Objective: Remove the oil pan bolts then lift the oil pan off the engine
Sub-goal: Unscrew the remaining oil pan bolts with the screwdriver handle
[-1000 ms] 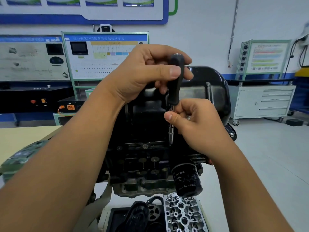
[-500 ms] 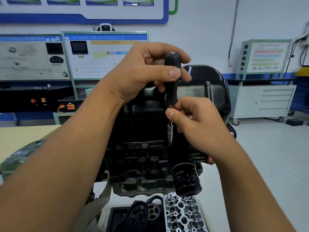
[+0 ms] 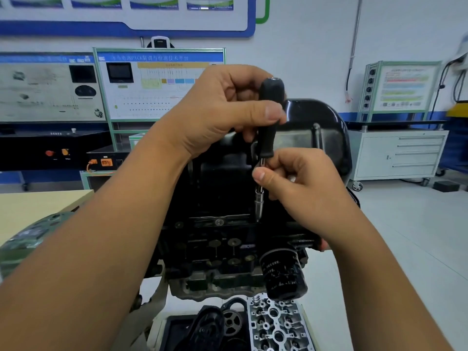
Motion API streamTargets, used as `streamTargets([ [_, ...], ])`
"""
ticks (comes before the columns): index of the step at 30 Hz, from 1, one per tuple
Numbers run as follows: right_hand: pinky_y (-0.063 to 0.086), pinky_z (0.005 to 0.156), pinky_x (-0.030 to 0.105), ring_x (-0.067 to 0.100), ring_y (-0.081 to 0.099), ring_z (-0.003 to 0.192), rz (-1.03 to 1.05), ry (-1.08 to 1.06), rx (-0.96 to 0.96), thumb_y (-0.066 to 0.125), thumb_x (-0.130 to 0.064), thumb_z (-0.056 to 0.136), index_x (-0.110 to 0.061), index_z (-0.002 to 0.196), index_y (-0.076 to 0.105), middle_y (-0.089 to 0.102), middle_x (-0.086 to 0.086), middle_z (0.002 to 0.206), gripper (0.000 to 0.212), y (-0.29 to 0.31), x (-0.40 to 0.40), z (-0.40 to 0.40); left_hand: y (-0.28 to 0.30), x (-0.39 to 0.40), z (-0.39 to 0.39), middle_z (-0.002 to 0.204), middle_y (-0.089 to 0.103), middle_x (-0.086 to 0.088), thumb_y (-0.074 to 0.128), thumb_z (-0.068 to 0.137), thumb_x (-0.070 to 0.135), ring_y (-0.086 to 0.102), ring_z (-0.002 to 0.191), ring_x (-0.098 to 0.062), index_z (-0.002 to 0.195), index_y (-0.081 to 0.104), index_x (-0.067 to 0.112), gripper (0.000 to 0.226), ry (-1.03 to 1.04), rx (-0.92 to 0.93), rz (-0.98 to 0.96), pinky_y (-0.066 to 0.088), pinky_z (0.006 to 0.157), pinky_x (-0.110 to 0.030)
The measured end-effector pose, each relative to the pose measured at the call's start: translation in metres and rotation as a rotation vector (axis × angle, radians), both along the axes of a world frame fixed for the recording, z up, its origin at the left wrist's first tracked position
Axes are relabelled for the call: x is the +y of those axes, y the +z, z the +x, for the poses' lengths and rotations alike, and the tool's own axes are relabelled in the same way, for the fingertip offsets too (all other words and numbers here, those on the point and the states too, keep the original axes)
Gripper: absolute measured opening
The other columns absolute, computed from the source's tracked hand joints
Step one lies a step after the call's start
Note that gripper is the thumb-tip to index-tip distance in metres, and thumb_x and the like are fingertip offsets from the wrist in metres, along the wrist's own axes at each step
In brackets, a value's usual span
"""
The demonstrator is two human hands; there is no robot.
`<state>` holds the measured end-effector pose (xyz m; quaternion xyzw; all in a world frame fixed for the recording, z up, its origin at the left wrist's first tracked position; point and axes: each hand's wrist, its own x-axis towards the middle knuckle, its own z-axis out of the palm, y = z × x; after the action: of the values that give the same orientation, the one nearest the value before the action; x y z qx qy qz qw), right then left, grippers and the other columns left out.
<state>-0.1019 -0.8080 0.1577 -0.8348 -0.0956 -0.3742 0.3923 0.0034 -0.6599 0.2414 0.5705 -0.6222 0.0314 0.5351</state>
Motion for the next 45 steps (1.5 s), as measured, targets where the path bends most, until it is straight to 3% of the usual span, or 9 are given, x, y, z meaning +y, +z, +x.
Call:
streamTargets([
  [4, 0.044, 0.054, 0.014, 0.002, 0.051, 0.052, 0.120, -0.054, -0.113, 0.089, -0.030, 0.077, -0.016, 0.067, 0.069, 0.064, -0.002, 0.059, 0.026, -0.0020, 0.0050, 0.0025, -0.0023, -0.0052, -0.0027, 0.074, 0.063, 0.003, 0.080, 0.077, 0.018, 0.059, 0.057, -0.009, 0.091, 0.060, 0.013, 0.025, 0.049, -0.004, -0.042, 0.047, 0.049, -0.017],
  [6, 0.043, 0.053, 0.014, 0.003, 0.050, 0.052, 0.121, -0.061, -0.116, 0.087, -0.026, 0.080, -0.017, 0.065, 0.067, 0.064, 0.002, 0.060, 0.026, -0.0025, 0.0054, 0.0037, -0.0007, -0.0046, -0.0047, 0.086, 0.070, -0.004, 0.079, 0.080, 0.020, 0.063, 0.070, -0.021, 0.099, 0.062, 0.010, 0.026, 0.043, -0.022, 0.004, 0.050, 0.053, -0.020],
  [9, 0.041, 0.054, 0.015, 0.016, 0.052, 0.054, 0.060, -0.066, -0.075, 0.081, -0.021, 0.088, -0.017, 0.067, 0.066, 0.065, 0.006, 0.061, 0.026, -0.0008, 0.0035, 0.0031, 0.0015, -0.0009, -0.0045, 0.103, 0.077, -0.010, 0.069, 0.090, 0.018, 0.063, 0.063, -0.012, 0.115, 0.064, 0.008, 0.027, -0.004, -0.038, 0.044, 0.049, 0.053, -0.020],
  [18, 0.045, 0.058, 0.013, 0.003, 0.057, 0.055, 0.097, -0.060, -0.116, 0.089, -0.029, 0.077, -0.022, 0.067, 0.072, 0.068, -0.004, 0.063, 0.021, -0.0014, 0.0081, 0.0017, -0.0028, -0.0037, -0.0005, 0.075, 0.064, 0.003, 0.081, 0.079, 0.017, 0.060, 0.058, -0.007, 0.096, 0.060, 0.016, 0.027, 0.015, 0.017, -0.054, 0.048, 0.049, -0.016],
  [24, 0.039, 0.054, 0.015, 0.016, 0.051, 0.054, 0.016, -0.056, -0.080, 0.083, -0.023, 0.085, -0.016, 0.068, 0.073, 0.065, 0.007, 0.061, 0.020, 0.0001, 0.0032, 0.0003, 0.0019, 0.0016, -0.0031, 0.106, 0.077, -0.011, 0.066, 0.090, 0.018, 0.062, 0.062, -0.007, 0.116, 0.065, 0.010, 0.028, -0.039, -0.018, 0.029, 0.047, 0.053, -0.020],
  [28, 0.041, 0.057, 0.011, 0.001, 0.053, 0.054, 0.066, -0.032, -0.067, 0.085, -0.023, 0.082, -0.020, 0.068, 0.073, 0.066, -0.006, 0.060, 0.019, 0.0004, 0.0029, -0.0003, -0.0018, 0.0002, -0.0005, 0.088, 0.076, -0.004, 0.076, 0.084, 0.020, 0.062, 0.059, -0.012, 0.107, 0.066, 0.012, 0.027, -0.022, 0.013, -0.018, 0.046, 0.050, -0.019],
  [32, 0.050, 0.057, 0.017, 0.007, 0.060, 0.055, 0.164, -0.064, -0.125, 0.092, -0.029, 0.073, -0.020, 0.066, 0.074, 0.069, -0.004, 0.061, 0.021, -0.0018, 0.0070, -0.0006, -0.0049, -0.0048, -0.0010, 0.075, 0.065, 0.003, 0.080, 0.078, 0.017, 0.062, 0.058, -0.009, 0.095, 0.061, 0.014, 0.027, 0.001, 0.025, -0.082, 0.047, 0.048, -0.017],
  [37, 0.041, 0.057, 0.008, 0.009, 0.055, 0.056, 0.044, -0.100, -0.116, 0.085, -0.019, 0.083, -0.019, 0.068, 0.070, 0.065, 0.000, 0.059, 0.022, -0.0002, 0.0081, 0.0000, -0.0003, 0.0025, -0.0016, 0.105, 0.077, -0.012, 0.068, 0.092, 0.009, 0.070, 0.075, -0.007, 0.121, 0.060, 0.005, 0.030, -0.086, -0.034, 0.014, 0.050, 0.054, -0.018],
  [45, 0.047, 0.058, 0.012, 0.008, 0.064, 0.060, 0.074, -0.109, -0.136, 0.089, -0.032, 0.076, -0.023, 0.067, 0.074, 0.070, -0.010, 0.065, 0.019, -0.0027, 0.0089, 0.0007, -0.0052, -0.0031, -0.0005, 0.077, 0.063, 0.001, 0.083, 0.073, 0.015, 0.059, 0.059, -0.006, 0.097, 0.059, 0.011, 0.033, 0.027, 0.014, -0.103, 0.048, 0.048, -0.017],
])
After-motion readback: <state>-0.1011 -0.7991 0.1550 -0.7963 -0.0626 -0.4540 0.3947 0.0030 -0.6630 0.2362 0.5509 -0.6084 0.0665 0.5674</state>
